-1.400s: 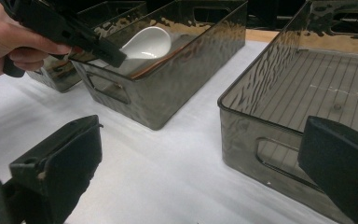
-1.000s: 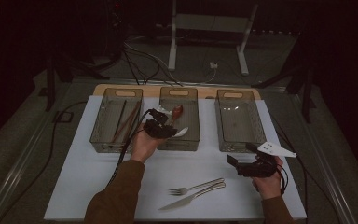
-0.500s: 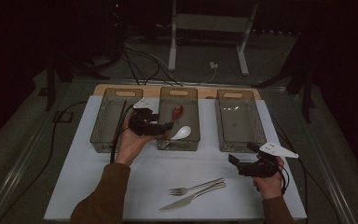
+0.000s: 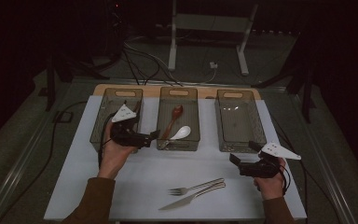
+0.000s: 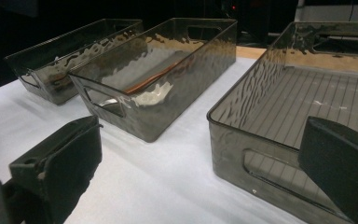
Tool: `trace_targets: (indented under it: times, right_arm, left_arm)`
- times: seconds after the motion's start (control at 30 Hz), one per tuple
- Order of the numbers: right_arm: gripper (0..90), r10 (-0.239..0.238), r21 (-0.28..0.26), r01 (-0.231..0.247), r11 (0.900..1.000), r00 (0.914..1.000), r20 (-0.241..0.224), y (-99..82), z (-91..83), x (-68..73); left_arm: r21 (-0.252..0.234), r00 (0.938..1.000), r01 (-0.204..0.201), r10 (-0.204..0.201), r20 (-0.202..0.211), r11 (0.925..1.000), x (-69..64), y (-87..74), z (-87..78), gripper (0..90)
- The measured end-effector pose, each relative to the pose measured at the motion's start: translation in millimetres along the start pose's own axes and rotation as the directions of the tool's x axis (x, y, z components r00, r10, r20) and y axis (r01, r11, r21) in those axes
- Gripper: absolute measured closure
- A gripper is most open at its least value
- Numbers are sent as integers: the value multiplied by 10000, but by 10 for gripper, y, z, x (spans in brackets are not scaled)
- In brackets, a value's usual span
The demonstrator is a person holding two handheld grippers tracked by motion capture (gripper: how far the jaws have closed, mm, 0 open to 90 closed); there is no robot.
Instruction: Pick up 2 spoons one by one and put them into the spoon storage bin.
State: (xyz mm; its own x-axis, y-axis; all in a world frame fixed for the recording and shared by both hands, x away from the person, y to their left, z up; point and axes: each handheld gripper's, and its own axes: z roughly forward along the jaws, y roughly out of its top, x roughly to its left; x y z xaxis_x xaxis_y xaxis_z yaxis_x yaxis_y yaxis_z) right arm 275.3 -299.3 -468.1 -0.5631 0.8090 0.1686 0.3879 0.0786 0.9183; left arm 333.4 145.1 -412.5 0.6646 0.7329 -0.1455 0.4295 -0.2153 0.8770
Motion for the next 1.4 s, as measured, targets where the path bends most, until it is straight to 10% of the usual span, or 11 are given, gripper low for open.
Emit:
trace_targets:
  times: [0.57, 1.4]
  right_arm:
    - [0, 163, 26, -163, 9999, 9998, -147, 98, -55, -24]
    - [0, -800, 1118, 918, 9895, 9911, -1064, 358, 77, 114]
  left_arm:
    - [-739, 9954, -220, 149, -949, 9970, 42, -361, -510, 6]
    - [-1145, 9892, 234, -396, -1408, 9931, 109, -734, -659, 6]
